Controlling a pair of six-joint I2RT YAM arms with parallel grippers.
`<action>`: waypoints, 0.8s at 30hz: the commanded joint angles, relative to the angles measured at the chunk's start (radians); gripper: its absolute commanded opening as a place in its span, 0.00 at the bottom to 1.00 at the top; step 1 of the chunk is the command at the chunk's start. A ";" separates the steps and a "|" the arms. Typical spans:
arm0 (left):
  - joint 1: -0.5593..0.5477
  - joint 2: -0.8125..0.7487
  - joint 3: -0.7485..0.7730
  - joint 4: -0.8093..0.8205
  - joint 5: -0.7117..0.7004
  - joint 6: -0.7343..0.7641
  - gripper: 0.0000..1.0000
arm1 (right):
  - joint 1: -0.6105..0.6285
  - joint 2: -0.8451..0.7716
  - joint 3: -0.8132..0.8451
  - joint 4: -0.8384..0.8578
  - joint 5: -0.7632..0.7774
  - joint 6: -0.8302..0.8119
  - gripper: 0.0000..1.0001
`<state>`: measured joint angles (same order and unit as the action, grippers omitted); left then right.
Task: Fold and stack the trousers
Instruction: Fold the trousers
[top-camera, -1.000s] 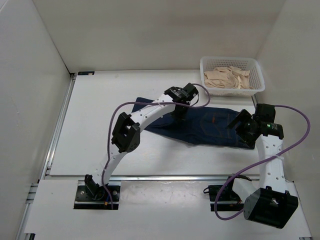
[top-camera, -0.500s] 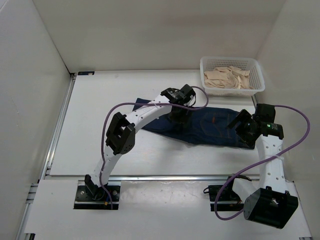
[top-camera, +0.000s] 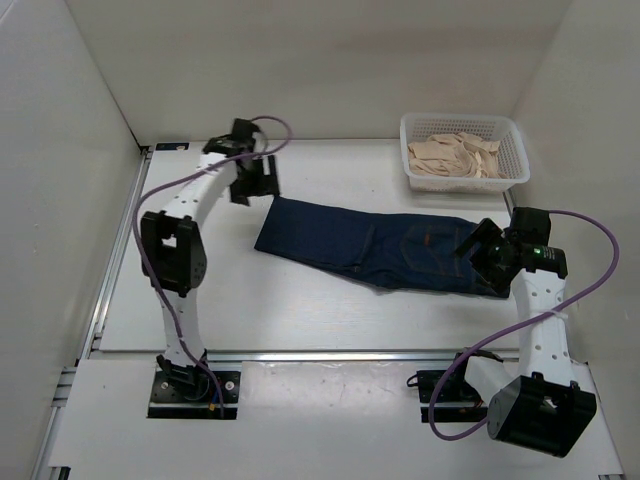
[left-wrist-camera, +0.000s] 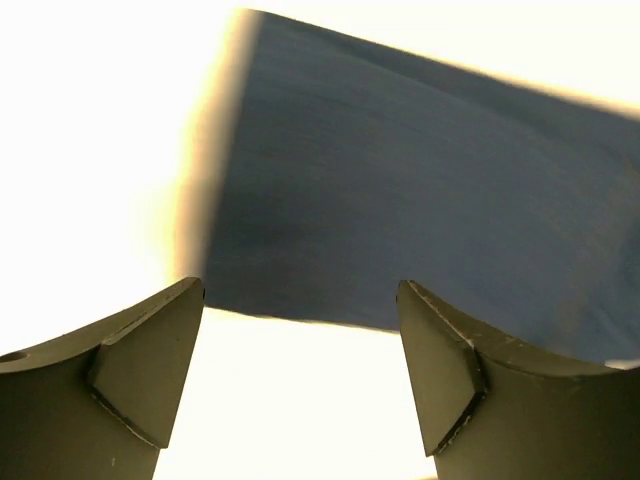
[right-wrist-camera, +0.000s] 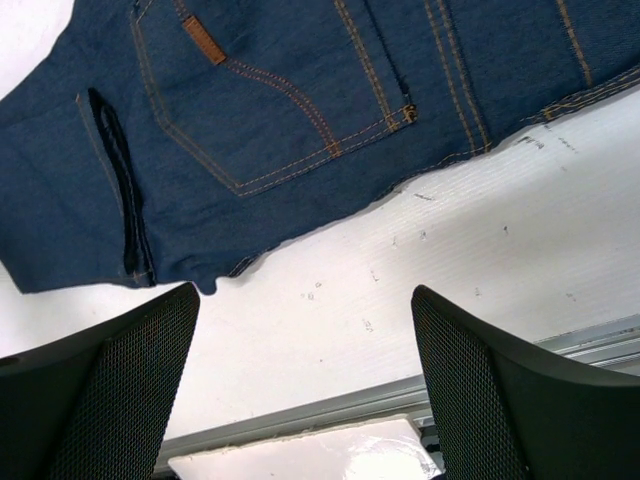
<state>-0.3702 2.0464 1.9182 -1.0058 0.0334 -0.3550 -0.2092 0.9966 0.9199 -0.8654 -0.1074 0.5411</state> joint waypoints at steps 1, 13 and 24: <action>0.099 -0.040 -0.137 0.070 0.080 0.025 0.90 | -0.006 0.004 0.030 -0.009 -0.049 -0.012 0.91; 0.145 0.106 -0.193 0.113 0.132 0.117 0.85 | -0.006 0.025 0.030 0.011 -0.077 0.007 0.91; 0.136 0.140 -0.217 0.113 0.134 0.085 0.16 | -0.006 0.025 0.011 0.011 -0.077 0.007 0.91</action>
<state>-0.2291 2.1933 1.7092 -0.9043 0.1398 -0.2718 -0.2092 1.0222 0.9199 -0.8646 -0.1646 0.5465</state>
